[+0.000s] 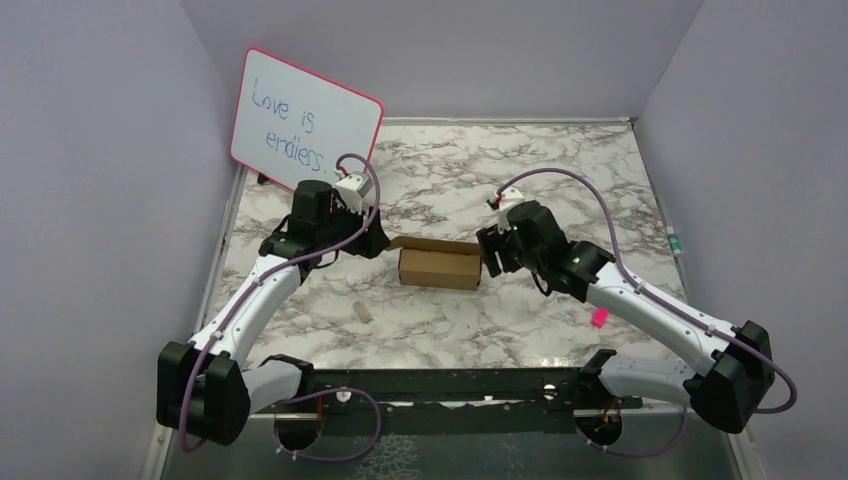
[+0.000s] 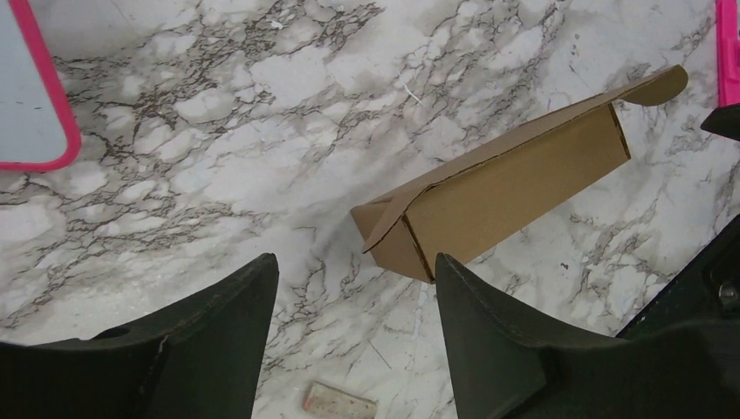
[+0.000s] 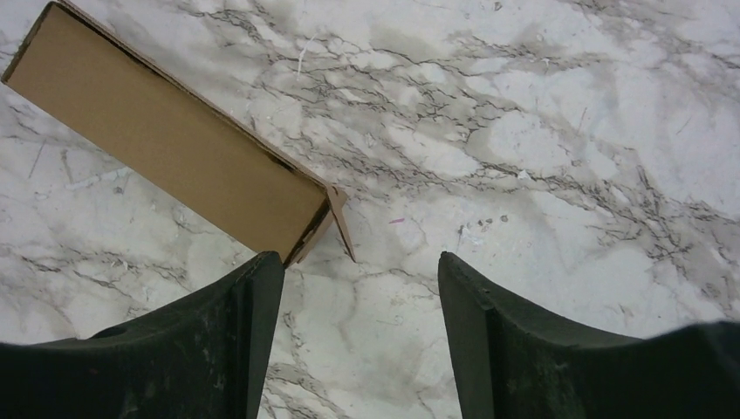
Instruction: Fold the paper box
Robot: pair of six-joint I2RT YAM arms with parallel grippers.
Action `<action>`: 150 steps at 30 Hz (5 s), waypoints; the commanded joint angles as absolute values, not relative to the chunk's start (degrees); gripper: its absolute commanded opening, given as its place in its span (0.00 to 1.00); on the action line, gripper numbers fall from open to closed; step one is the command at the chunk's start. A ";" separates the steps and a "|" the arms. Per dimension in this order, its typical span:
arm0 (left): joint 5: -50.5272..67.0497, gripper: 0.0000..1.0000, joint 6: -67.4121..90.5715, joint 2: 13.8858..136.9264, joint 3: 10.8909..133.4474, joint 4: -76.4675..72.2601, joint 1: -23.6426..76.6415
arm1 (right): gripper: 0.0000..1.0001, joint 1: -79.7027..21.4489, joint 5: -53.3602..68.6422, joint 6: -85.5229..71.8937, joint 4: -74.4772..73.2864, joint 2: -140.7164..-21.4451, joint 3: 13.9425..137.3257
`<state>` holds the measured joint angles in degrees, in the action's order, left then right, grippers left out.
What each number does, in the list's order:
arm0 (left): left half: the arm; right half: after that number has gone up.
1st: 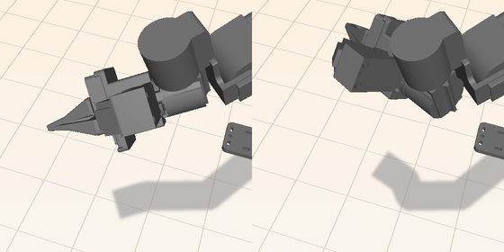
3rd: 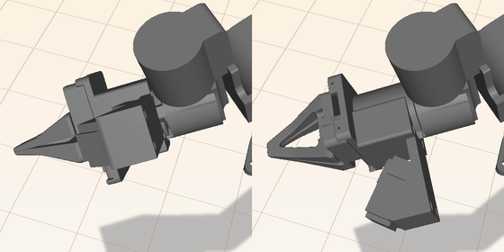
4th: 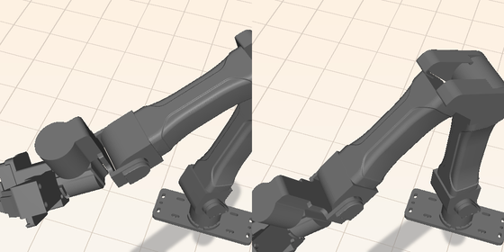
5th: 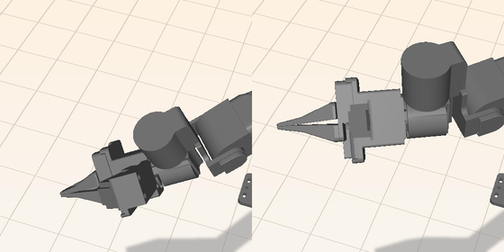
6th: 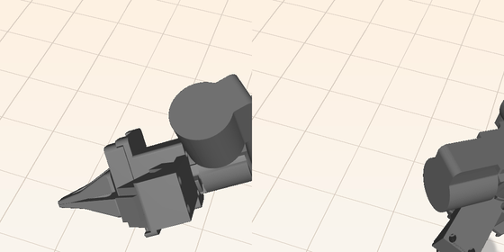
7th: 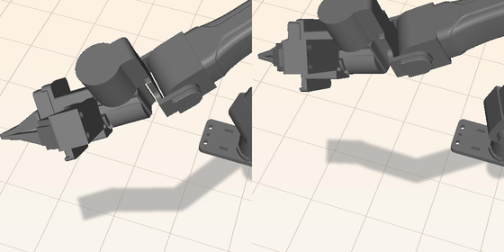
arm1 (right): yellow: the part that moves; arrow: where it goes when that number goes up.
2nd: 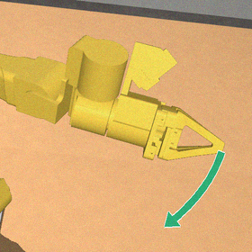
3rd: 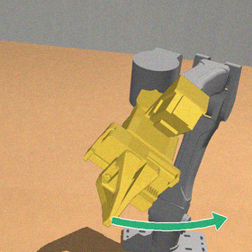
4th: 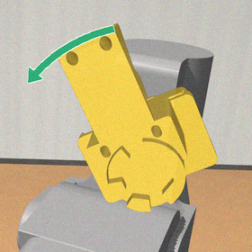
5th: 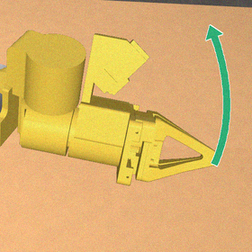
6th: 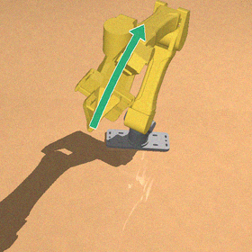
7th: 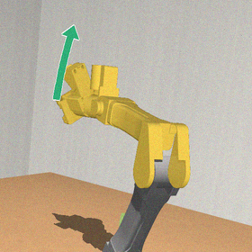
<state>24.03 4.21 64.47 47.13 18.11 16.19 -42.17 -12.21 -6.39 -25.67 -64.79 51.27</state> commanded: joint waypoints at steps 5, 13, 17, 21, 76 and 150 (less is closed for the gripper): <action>30.99 0.52 1.03 70.15 51.60 17.15 17.61 | 0.55 -42.10 -10.32 -3.49 -21.88 -69.00 52.84; 34.00 0.41 0.26 73.29 53.13 17.40 18.11 | 0.41 -42.01 -10.74 -2.53 -20.17 -71.79 53.56; 35.43 0.37 0.26 74.65 53.18 17.40 18.49 | 0.33 -42.01 -9.89 -2.42 -20.08 -72.38 54.48; 36.13 0.34 0.26 75.30 53.18 17.41 18.91 | 0.18 -42.01 -9.51 -2.55 -20.25 -72.34 54.79; 10.86 0.11 32.45 65.15 39.31 5.07 31.75 | 0.01 -42.19 -10.85 -22.18 -21.53 -68.91 49.00; 36.21 0.51 49.95 74.40 18.76 -29.51 17.55 | 0.62 -19.76 30.27 -37.09 20.06 -66.47 19.31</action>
